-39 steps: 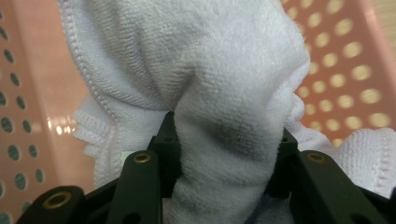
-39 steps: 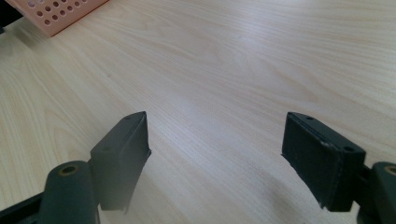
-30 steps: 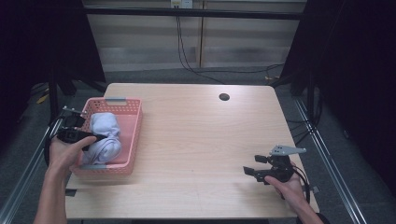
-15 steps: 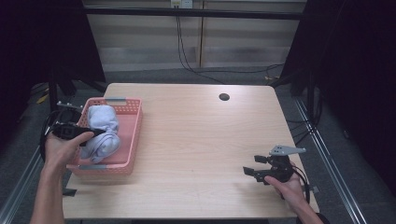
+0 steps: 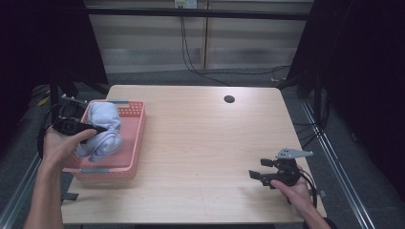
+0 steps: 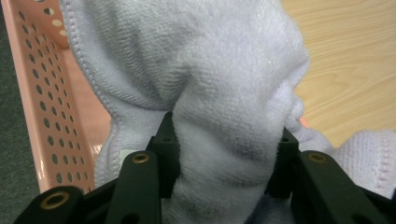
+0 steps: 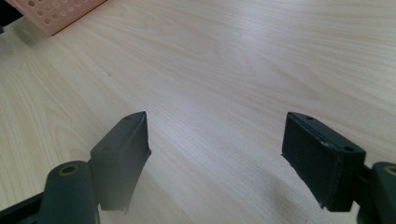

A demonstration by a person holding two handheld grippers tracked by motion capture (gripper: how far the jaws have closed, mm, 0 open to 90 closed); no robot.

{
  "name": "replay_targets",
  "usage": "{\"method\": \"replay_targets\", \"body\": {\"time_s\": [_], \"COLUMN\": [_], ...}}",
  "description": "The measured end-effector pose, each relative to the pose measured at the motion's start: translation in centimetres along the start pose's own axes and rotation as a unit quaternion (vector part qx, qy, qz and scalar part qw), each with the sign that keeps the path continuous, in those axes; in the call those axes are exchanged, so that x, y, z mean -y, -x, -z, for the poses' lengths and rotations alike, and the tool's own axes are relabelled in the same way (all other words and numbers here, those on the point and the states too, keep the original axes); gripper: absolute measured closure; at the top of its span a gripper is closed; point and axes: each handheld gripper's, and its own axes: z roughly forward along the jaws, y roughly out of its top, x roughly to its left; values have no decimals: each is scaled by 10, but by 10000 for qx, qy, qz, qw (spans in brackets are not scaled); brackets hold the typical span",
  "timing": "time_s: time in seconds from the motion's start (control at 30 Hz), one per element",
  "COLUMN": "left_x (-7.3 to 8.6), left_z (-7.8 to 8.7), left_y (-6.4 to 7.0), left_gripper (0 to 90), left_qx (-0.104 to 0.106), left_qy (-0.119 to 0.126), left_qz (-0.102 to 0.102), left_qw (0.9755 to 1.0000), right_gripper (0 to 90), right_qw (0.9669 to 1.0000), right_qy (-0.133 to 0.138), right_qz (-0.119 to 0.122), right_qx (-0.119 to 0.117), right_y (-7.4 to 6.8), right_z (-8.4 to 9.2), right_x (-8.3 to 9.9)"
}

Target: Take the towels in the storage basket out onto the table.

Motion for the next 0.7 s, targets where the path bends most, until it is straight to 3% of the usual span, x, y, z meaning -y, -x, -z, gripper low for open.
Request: {"method": "replay_targets", "body": {"time_s": [0.03, 0.33, 0.4, 0.53, 0.67, 0.7], "left_x": [0, -6, -9, -11, -11, -11], "left_z": [1, 13, 19, 22, 26, 27], "left_y": [1, 17, 23, 28, 34, 37], "left_gripper": [578, 576, 576, 576, 575, 576], "left_qx": [7, 176, 178, 157, 370, 553], "left_qy": [68, 332, 434, 514, 581, 634], "left_qz": [53, -184, -350, -446, -524, -567], "left_qw": [10000, 9991, 9983, 9976, 9962, 9948], "right_gripper": [228, 228, 228, 228, 228, 228], "right_qw": [10000, 10000, 10000, 10000, 10000, 10000], "right_qy": [2, -10, -4, -3, -7, -6], "right_qz": [0, -5, -11, -23, -14, -9], "right_qx": [3, -10, -6, -5, -7, -11], "right_y": [0, 0, 0, 0, 0, 0], "right_z": [0, 0, 0, 1, 0, 0], "right_x": [0, 0, 0, 0, 0, 0]}}
